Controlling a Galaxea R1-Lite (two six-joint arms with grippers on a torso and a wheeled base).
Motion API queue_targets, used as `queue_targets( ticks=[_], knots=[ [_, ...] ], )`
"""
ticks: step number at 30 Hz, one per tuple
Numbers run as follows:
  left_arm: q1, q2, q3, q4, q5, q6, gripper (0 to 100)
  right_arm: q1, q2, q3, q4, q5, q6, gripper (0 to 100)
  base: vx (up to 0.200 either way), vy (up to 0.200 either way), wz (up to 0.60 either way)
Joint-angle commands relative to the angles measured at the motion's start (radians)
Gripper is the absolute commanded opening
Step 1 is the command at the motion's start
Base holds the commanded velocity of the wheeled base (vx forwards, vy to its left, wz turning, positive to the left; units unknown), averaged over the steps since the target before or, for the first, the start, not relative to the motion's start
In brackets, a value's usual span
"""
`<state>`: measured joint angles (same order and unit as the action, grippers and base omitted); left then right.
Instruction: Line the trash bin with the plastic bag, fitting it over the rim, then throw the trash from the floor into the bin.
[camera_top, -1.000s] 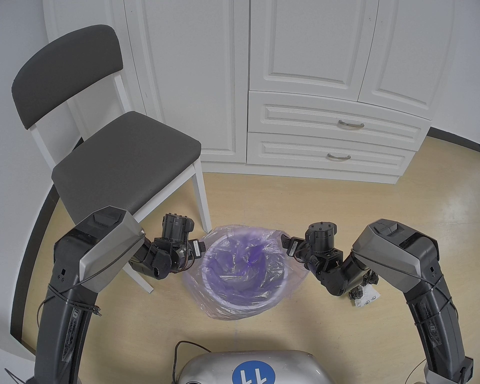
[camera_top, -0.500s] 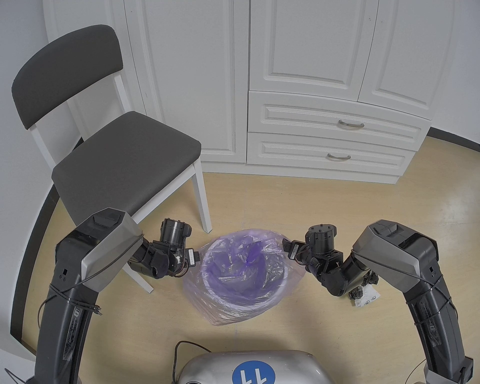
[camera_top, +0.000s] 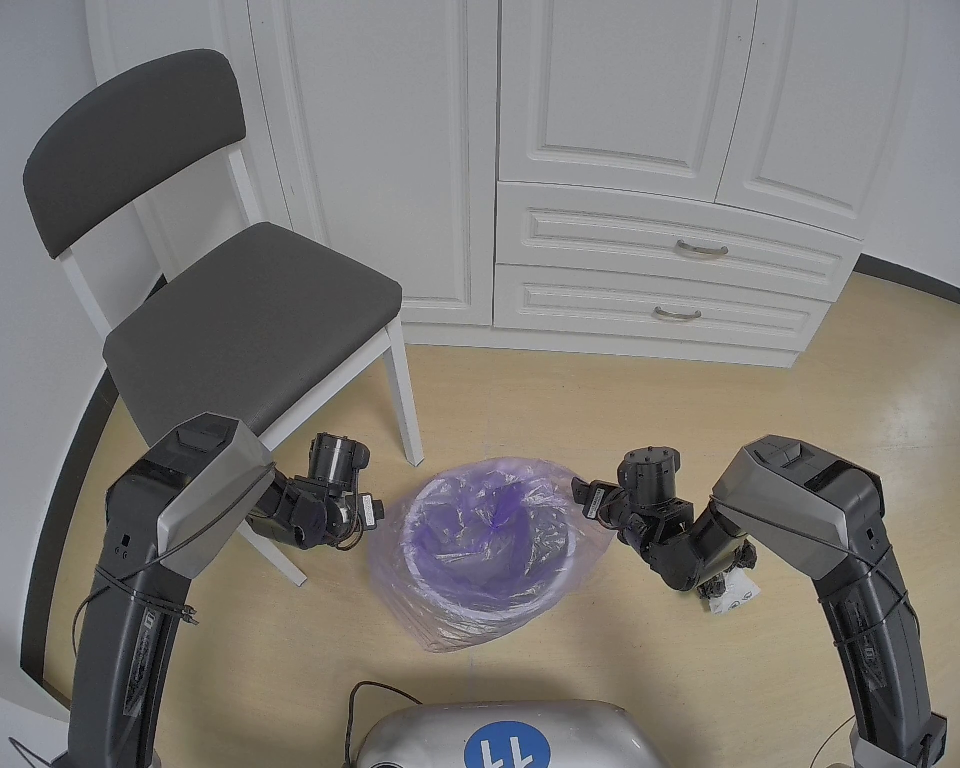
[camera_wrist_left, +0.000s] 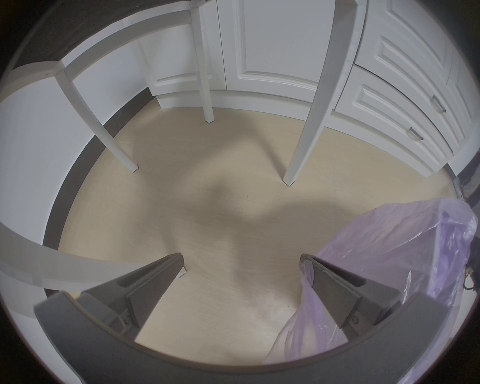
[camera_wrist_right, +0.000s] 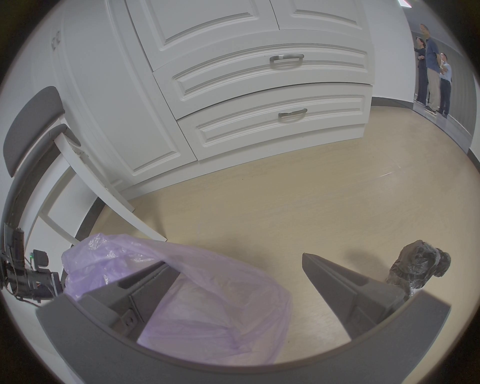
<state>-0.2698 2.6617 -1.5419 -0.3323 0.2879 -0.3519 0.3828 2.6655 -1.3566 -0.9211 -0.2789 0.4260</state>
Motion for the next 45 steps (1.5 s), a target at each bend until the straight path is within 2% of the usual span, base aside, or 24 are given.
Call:
queue_targets(
  ticks=[1,4,7,8,13,16,19,21,22,24,30,36,45],
  knots=[
    [0.009,-0.025,0.019,-0.005,-0.007,-0.004,100,0.011,-0.073,0.067,-0.001,0.012,-0.007,100,0.000,0.000,0.00],
    [0.011,-0.068,0.059,-0.013,-0.013,-0.002,100,0.018,-0.134,0.134,0.001,0.044,-0.036,100,0.000,0.000,0.00],
    [0.011,-0.097,0.091,-0.039,-0.026,0.005,100,0.018,-0.167,0.175,0.001,0.047,-0.073,100,0.000,0.000,0.00],
    [0.018,-0.135,0.138,-0.071,-0.049,0.014,100,0.015,-0.191,0.211,0.001,0.050,-0.110,100,0.000,0.000,0.00],
    [0.027,-0.218,0.261,-0.134,-0.111,0.090,100,-0.004,-0.199,0.234,0.002,0.075,-0.147,100,0.000,0.000,0.00],
    [0.027,-0.261,0.358,-0.220,-0.134,0.126,100,-0.028,-0.184,0.232,0.016,0.112,-0.161,100,0.000,0.000,0.00],
    [0.026,-0.289,0.444,-0.327,-0.144,0.169,100,-0.054,-0.170,0.195,0.090,0.161,-0.161,100,0.000,0.000,0.00],
    [0.024,-0.290,0.450,-0.340,-0.147,0.172,100,-0.058,-0.168,0.188,0.099,0.164,-0.161,100,0.000,0.000,0.00],
    [0.026,-0.292,0.514,-0.442,-0.161,0.202,100,-0.068,-0.141,0.131,0.172,0.179,-0.161,100,0.000,0.000,0.00],
    [0.026,-0.292,0.552,-0.507,-0.162,0.212,100,-0.068,-0.113,0.102,0.206,0.185,-0.161,100,0.000,0.000,0.00],
    [0.021,-0.295,0.572,-0.560,-0.161,0.238,100,-0.068,-0.032,0.005,0.248,0.199,-0.179,100,0.000,0.000,0.00],
    [0.017,-0.296,0.574,-0.562,-0.161,0.238,100,-0.074,0.011,-0.136,0.403,0.201,-0.181,100,0.000,0.000,0.00],
    [0.014,-0.286,0.576,-0.610,-0.165,0.241,100,-0.059,0.068,-0.257,0.475,0.228,-0.210,100,0.000,0.000,0.00]
  ],
)
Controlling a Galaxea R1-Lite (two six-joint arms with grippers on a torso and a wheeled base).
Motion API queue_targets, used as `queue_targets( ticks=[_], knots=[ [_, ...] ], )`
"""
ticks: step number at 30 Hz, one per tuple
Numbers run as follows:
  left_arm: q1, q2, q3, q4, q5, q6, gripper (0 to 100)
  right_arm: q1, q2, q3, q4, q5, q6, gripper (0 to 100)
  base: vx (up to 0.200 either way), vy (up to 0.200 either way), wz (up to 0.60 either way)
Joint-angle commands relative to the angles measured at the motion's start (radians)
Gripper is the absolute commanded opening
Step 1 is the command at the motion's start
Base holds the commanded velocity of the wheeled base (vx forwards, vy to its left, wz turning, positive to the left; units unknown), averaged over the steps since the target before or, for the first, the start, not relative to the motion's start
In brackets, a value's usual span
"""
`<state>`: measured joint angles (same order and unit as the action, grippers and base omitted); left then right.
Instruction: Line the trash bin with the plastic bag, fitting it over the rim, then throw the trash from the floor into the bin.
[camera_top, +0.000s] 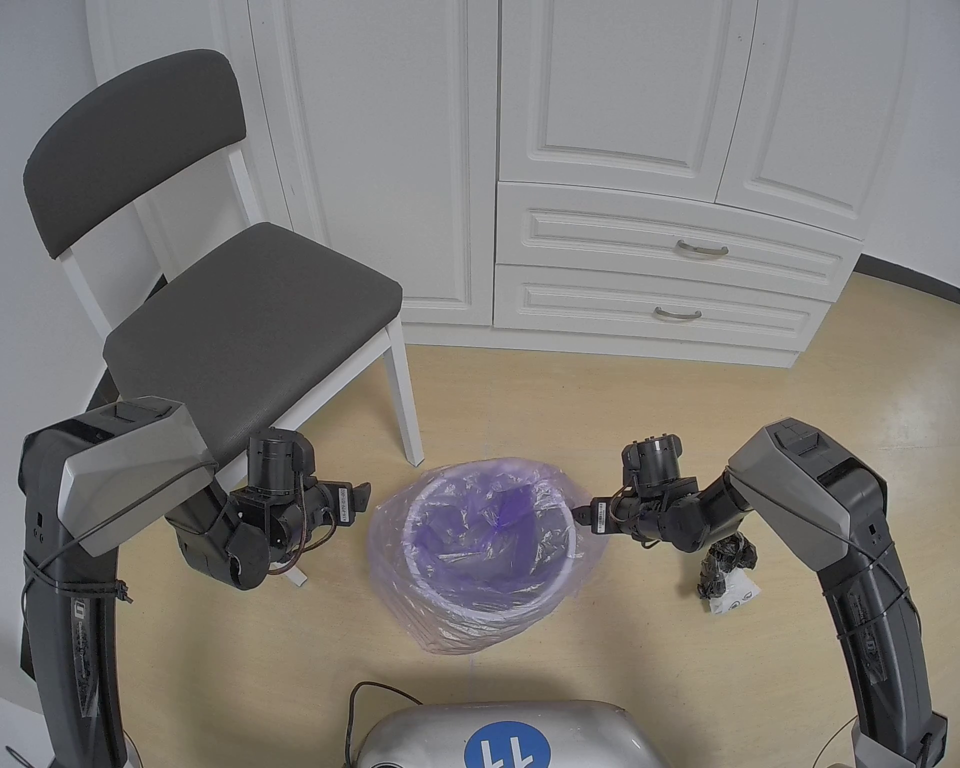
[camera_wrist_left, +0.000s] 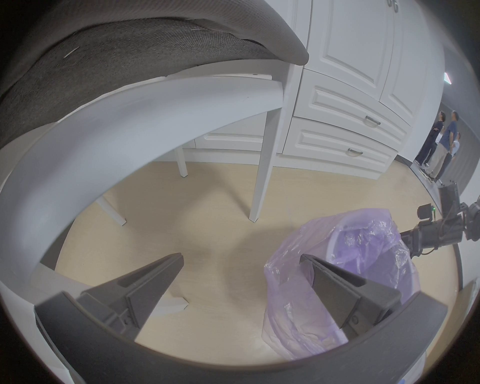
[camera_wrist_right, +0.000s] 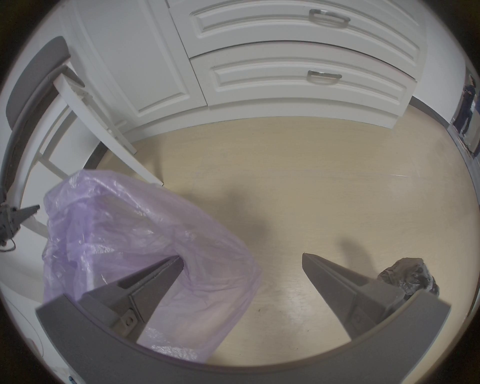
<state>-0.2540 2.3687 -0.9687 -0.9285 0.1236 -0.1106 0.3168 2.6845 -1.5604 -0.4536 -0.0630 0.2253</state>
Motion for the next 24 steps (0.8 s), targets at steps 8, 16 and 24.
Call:
queue_targets(
  ticks=[8,16,24],
  knots=[
    [-0.008,0.017,0.030,-0.013,-0.068,0.000,100,0.010,0.055,-0.105,0.107,0.049,0.000,100,0.000,0.000,0.00],
    [0.013,0.024,0.093,-0.013,-0.203,0.025,100,0.004,0.040,-0.067,0.095,0.049,0.025,100,0.000,0.000,0.00],
    [0.048,0.089,0.107,-0.010,-0.252,0.120,100,0.004,0.003,-0.003,0.069,0.048,0.028,100,0.000,0.000,0.00]
  ],
)
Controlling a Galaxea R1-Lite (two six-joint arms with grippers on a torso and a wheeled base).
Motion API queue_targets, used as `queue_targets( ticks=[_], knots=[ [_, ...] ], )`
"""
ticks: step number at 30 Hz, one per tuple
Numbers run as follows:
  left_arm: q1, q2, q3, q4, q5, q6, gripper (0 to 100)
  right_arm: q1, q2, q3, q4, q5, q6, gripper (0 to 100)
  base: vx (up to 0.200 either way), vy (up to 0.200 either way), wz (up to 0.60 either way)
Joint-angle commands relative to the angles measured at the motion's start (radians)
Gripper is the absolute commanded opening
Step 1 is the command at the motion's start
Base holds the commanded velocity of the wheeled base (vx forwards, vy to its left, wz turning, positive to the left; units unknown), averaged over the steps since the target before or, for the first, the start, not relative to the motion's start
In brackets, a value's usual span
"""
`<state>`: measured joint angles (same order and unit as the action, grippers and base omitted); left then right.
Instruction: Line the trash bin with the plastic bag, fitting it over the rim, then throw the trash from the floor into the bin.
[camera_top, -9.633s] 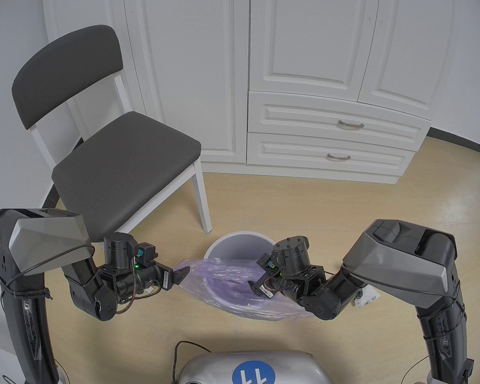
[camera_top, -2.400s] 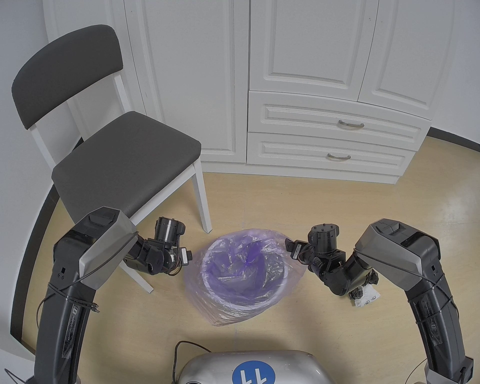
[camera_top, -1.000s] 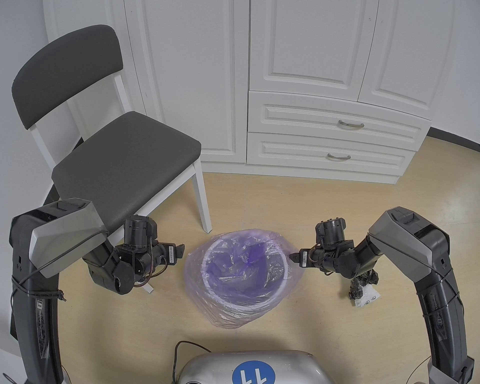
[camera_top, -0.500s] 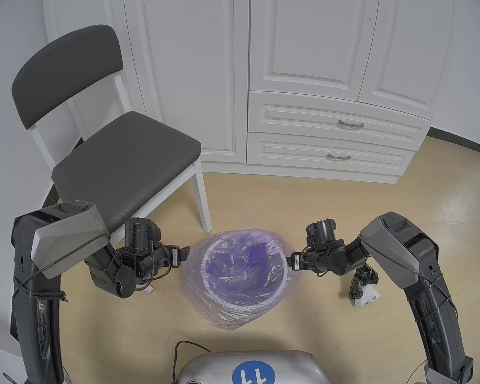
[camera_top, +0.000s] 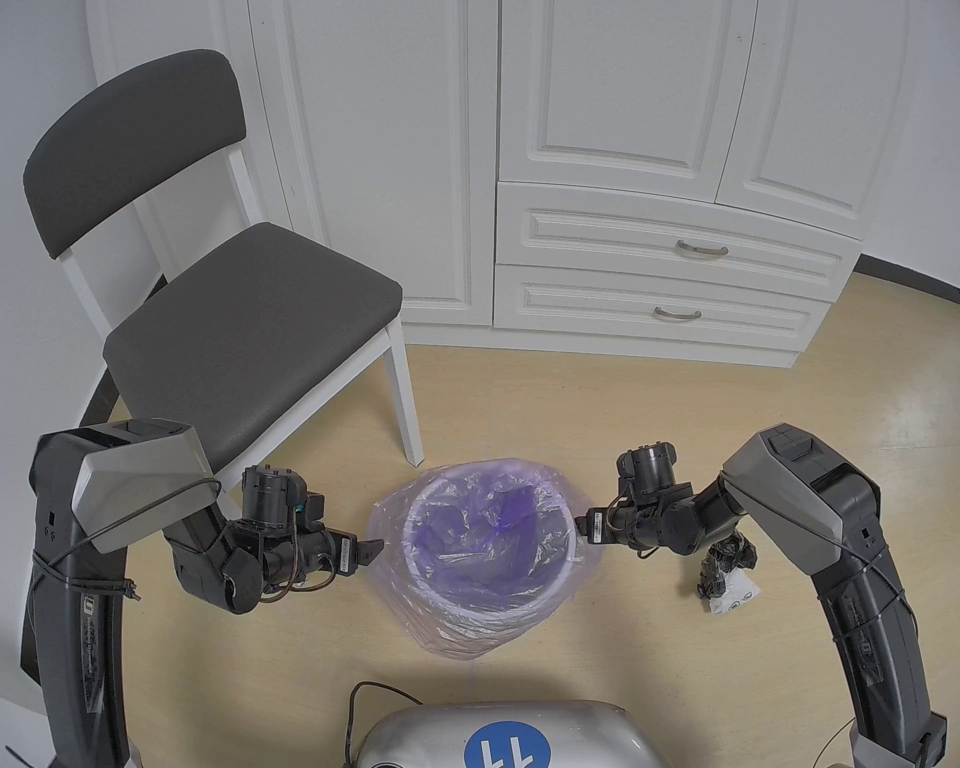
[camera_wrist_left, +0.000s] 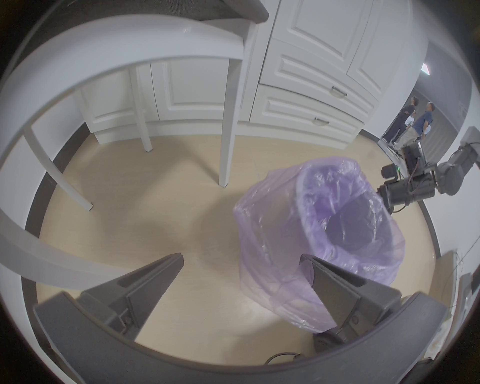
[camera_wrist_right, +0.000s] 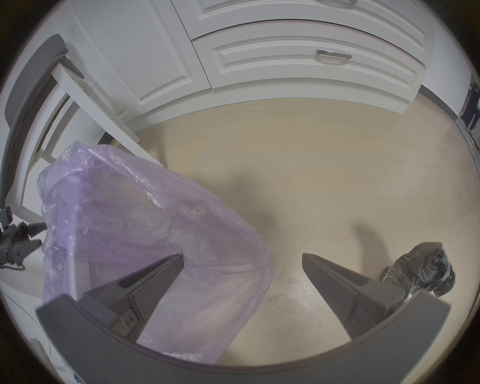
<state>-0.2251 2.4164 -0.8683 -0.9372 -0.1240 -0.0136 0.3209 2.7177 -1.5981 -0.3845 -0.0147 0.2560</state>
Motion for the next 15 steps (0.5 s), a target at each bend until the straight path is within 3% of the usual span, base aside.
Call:
queue_targets(
  ticks=[1,5,8,9,15],
  knots=[
    [0.021,0.044,0.003,0.002,-0.006,0.027,100,-0.002,-0.036,0.043,-0.001,-0.001,-0.004,100,0.000,0.000,0.00],
    [0.023,0.067,-0.006,0.005,-0.065,0.030,100,-0.008,-0.073,0.098,0.009,0.005,-0.021,100,0.000,0.000,0.00],
    [0.023,0.067,-0.006,0.005,-0.065,0.030,100,-0.008,-0.073,0.098,0.009,0.005,-0.021,100,0.000,0.000,0.00],
    [0.021,0.119,-0.055,0.009,-0.082,0.041,100,-0.009,-0.099,0.162,0.003,0.030,-0.063,100,0.000,0.000,0.00],
    [0.033,0.138,-0.161,0.110,-0.086,0.067,100,-0.013,-0.154,0.254,0.003,0.075,-0.110,100,0.000,0.000,0.00]
  ],
)
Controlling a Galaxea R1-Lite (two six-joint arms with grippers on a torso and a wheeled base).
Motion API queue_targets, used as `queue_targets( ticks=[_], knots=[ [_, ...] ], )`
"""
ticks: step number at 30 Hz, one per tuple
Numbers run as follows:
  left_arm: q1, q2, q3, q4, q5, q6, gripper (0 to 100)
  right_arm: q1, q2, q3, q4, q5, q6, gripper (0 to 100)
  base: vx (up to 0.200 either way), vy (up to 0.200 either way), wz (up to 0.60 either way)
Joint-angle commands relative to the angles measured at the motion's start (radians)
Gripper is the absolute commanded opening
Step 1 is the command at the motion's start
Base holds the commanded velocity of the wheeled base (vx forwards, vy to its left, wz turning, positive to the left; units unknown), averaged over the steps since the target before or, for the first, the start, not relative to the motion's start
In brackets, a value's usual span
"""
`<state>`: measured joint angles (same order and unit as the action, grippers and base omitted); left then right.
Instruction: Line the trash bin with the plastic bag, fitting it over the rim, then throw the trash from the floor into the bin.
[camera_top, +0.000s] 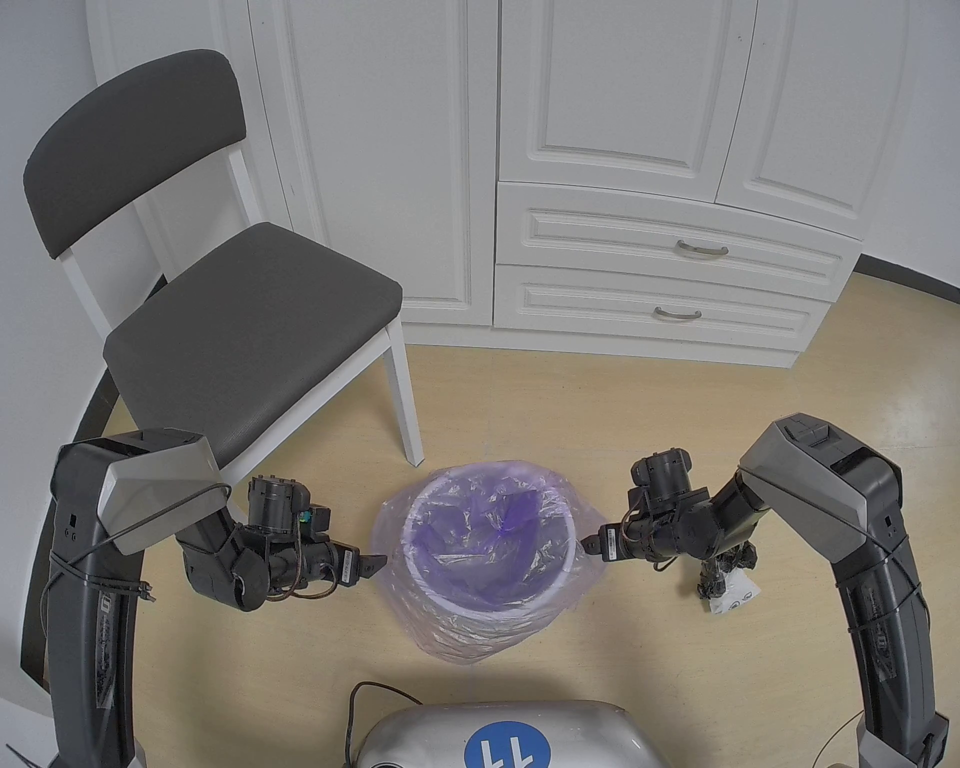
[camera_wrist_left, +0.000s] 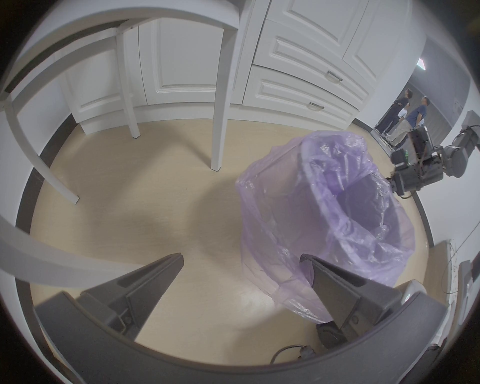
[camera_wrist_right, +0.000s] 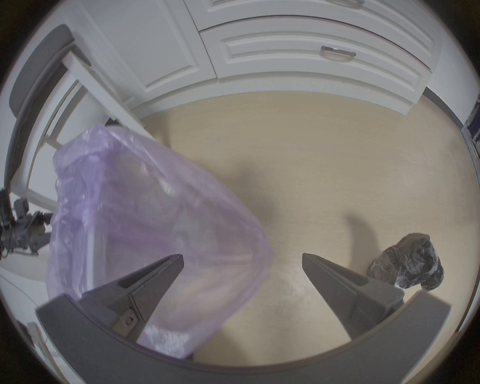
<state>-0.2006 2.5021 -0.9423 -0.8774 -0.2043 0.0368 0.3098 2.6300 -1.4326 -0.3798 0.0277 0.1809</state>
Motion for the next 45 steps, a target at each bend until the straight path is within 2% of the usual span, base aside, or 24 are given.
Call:
queue_targets(
  ticks=[1,6,11,16,18,25,30,35,40,42,45],
  knots=[
    [0.017,0.060,-0.131,0.083,-0.007,0.026,100,0.000,-0.093,0.135,-0.002,0.063,-0.066,100,0.000,0.000,0.00],
    [0.017,0.075,-0.223,0.176,-0.004,0.071,100,0.003,-0.125,0.221,-0.005,0.094,-0.158,100,0.000,0.000,0.00],
    [0.020,0.096,-0.309,0.241,0.006,0.109,100,0.011,-0.148,0.258,-0.005,0.098,-0.173,100,0.000,0.000,0.00],
    [0.024,0.113,-0.391,0.316,0.008,0.110,100,0.012,-0.203,0.339,-0.005,0.164,-0.241,100,0.000,0.000,0.00],
    [0.024,0.119,-0.408,0.325,0.008,0.110,100,0.012,-0.209,0.350,-0.007,0.169,-0.259,100,0.000,0.000,0.00],
    [0.023,0.138,-0.454,0.339,0.019,0.110,100,-0.011,-0.231,0.334,-0.028,0.167,-0.256,100,0.000,0.000,0.00],
    [0.035,0.121,-0.403,0.314,0.045,0.127,100,-0.054,-0.254,0.336,-0.131,0.161,-0.253,100,0.000,0.000,0.00],
    [0.033,0.100,-0.337,0.250,0.043,0.124,100,-0.057,-0.286,0.331,-0.149,0.156,-0.247,100,0.000,0.000,0.00],
    [0.027,0.090,-0.225,0.112,0.045,0.117,100,-0.012,-0.266,0.330,-0.314,0.101,-0.173,100,0.000,0.000,0.00],
    [0.026,0.089,-0.139,-0.005,0.045,0.109,100,0.035,-0.229,0.330,-0.432,0.058,-0.104,100,0.000,0.000,0.00],
    [0.023,0.093,-0.095,-0.097,0.045,0.077,100,0.061,-0.216,0.331,-0.465,0.038,-0.096,100,0.000,0.000,0.00]
  ],
)
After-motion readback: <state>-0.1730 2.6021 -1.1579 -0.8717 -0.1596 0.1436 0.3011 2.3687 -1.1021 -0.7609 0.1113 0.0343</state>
